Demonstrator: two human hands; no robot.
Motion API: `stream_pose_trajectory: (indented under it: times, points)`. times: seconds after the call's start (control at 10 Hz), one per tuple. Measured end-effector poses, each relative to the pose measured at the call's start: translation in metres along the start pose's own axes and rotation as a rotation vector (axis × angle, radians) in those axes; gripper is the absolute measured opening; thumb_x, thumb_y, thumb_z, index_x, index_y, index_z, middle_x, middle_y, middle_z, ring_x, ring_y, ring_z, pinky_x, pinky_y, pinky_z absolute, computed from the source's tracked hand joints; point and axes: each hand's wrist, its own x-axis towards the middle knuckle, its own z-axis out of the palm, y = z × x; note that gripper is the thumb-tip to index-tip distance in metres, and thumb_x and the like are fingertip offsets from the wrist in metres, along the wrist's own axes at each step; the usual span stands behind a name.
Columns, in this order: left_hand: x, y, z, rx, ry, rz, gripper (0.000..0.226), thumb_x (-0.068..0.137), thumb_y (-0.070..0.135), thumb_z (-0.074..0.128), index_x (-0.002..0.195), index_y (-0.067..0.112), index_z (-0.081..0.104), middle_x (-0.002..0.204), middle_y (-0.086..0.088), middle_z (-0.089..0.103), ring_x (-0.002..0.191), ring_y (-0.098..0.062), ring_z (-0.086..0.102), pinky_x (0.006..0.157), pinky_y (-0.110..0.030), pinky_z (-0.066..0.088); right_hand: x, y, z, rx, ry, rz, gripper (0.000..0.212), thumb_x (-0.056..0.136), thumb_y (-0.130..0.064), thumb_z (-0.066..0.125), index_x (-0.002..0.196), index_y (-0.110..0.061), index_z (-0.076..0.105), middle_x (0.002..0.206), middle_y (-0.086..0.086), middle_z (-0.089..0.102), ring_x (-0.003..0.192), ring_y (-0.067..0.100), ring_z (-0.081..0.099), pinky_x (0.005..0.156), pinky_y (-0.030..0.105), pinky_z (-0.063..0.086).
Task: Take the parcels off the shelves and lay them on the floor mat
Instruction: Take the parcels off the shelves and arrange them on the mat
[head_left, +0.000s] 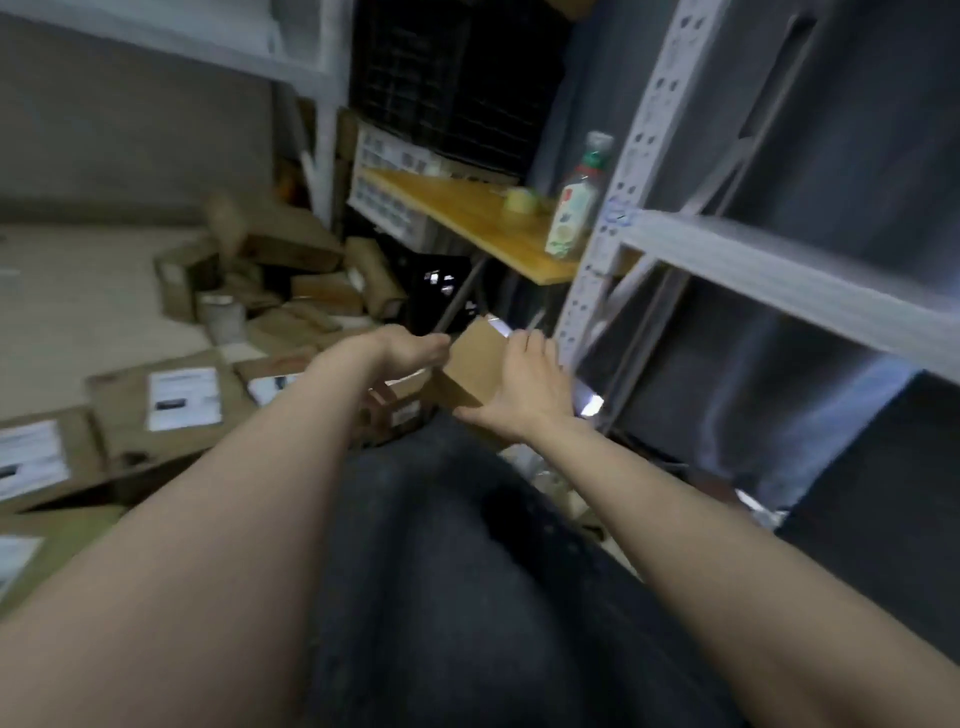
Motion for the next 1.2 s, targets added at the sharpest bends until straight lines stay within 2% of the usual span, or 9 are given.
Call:
stream_pose_trajectory:
  times: [0.1,0.3,0.5,0.6,0.7,0.9,1.0,1.1,1.2]
  points:
    - [0.002,-0.045,-0.024,0.046,-0.098,-0.145,0.062,0.093,0.070,0.035,0.127,0.022,0.053,0.132,-0.004,0.055,0.106,-0.032,0.062,0.093,-0.041,0.049,-0.020,-0.029,0.052,0.077,-0.165,-0.124,0.109,0.051,-0.069,0.082,0.130,-0.012,0.034,0.130,0.008,0.039,0.124,0.031,0.039,0.094,0.047,0.046]
    - [0.006,-0.131,-0.066,0.010,0.031,-0.342,0.062,0.095,0.064,0.041,0.134,0.017,0.049,0.108,-0.003,0.063,0.101,-0.029,0.061,0.095,-0.042,0.050,-0.040,-0.062,0.104,0.117,-0.380,-0.264,0.110,0.056,-0.065,0.083,0.137,-0.017,0.026,0.139,0.005,0.041,0.126,0.030,0.045,0.098,0.052,0.044]
    - [-0.007,-0.201,-0.077,-0.012,0.054,-0.531,0.050,0.098,0.051,0.048,0.129,0.012,0.054,0.119,-0.011,0.066,0.096,-0.028,0.066,0.076,-0.039,0.053,-0.061,-0.111,0.139,-0.008,-0.197,-0.613,0.109,0.061,-0.076,0.072,0.141,-0.017,0.028,0.138,0.003,0.043,0.122,0.026,0.042,0.097,0.046,0.034]
    - [-0.009,-0.205,-0.071,0.081,0.021,-0.552,0.042,0.102,0.042,0.046,0.132,0.013,0.051,0.121,-0.013,0.065,0.098,-0.030,0.067,0.083,-0.043,0.054,-0.077,-0.123,0.157,-0.102,-0.148,-0.772,0.108,0.063,-0.077,0.069,0.139,-0.013,0.029,0.139,0.008,0.038,0.122,0.028,0.039,0.096,0.042,0.032]
    - [-0.009,-0.200,-0.066,0.115,0.000,-0.560,0.046,0.103,0.039,0.046,0.132,0.004,0.052,0.121,-0.017,0.065,0.096,-0.032,0.068,0.073,-0.036,0.054,-0.092,-0.120,0.178,-0.072,-0.389,-0.874,0.098,0.065,-0.066,0.077,0.136,-0.014,0.033,0.136,0.009,0.038,0.121,0.027,0.039,0.097,0.039,0.037]
    - [-0.005,-0.200,-0.061,0.100,-0.002,-0.551,0.032,0.102,0.030,0.050,0.116,0.002,0.059,0.133,-0.022,0.059,0.123,-0.036,0.058,0.085,-0.037,0.050,-0.091,-0.111,0.184,0.147,-0.501,-0.691,0.089,0.065,-0.053,0.082,0.134,-0.021,0.035,0.129,0.000,0.042,0.120,0.021,0.041,0.097,0.035,0.041]
    - [-0.008,-0.191,-0.059,0.132,-0.020,-0.547,0.036,0.103,0.032,0.047,0.124,0.003,0.051,0.136,-0.021,0.056,0.123,-0.036,0.057,0.068,-0.034,0.052,-0.087,-0.110,0.185,0.086,-0.574,-0.578,0.111,0.063,-0.056,0.083,0.149,-0.019,0.022,0.138,0.005,0.040,0.127,0.027,0.039,0.103,0.040,0.040]
    - [-0.006,-0.196,-0.060,0.121,-0.033,-0.531,0.030,0.103,0.031,0.047,0.112,0.003,0.054,0.134,-0.021,0.059,0.120,-0.035,0.060,0.072,-0.033,0.052,-0.087,-0.109,0.189,0.135,-0.694,-0.445,0.113,0.065,-0.050,0.084,0.151,-0.018,0.018,0.142,0.008,0.040,0.128,0.029,0.045,0.100,0.042,0.045]
    - [-0.009,-0.201,-0.062,0.131,-0.016,-0.521,0.030,0.102,0.027,0.049,0.084,0.004,0.055,0.130,-0.023,0.061,0.085,-0.029,0.068,0.083,-0.035,0.054,-0.085,-0.110,0.189,0.232,-0.728,-0.360,0.100,0.066,-0.052,0.082,0.144,-0.018,0.031,0.136,0.006,0.047,0.122,0.027,0.052,0.095,0.039,0.047]
